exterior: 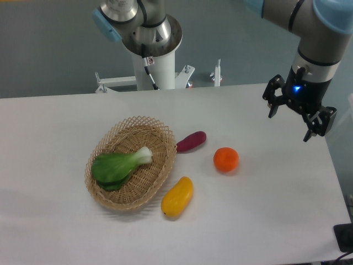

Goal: Pick up the orange from the table
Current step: 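Move the open gripper over the orange and lower toward it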

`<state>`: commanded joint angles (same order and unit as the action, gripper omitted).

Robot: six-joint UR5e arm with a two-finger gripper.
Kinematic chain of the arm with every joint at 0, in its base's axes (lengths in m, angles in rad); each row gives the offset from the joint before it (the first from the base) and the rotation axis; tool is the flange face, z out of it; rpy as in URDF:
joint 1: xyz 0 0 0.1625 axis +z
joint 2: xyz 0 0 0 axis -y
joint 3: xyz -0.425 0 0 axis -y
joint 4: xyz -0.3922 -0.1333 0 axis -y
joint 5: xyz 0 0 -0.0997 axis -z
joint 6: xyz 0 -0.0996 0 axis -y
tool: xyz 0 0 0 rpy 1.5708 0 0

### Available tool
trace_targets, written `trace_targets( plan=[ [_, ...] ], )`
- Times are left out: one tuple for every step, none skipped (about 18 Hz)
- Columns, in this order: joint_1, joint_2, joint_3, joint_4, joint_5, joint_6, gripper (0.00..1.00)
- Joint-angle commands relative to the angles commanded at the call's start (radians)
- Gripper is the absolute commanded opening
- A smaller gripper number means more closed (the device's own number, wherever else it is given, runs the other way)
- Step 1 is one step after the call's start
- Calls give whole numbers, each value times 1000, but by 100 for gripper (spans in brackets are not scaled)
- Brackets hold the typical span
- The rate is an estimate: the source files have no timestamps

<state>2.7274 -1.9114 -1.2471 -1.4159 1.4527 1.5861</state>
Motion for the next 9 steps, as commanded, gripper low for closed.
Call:
trace_targets(
  plan=[
    [-3,0,-3,3,3,0,100],
    [-5,2,-12,8,2,2,100],
    [-9,2,-15,9,0,-1,100],
    [-12,3,-21,9,-5,-14,100],
    [-12,3,-23,9,-14,-15,100],
    [-21,3,-38,12,-17,-15,100],
    [-25,5,-61,24,-23,-17,100],
    [-26,8,-87,50,-32,-26,100],
    [-28,11,-121,87,-40,-52,100]
  ],
)
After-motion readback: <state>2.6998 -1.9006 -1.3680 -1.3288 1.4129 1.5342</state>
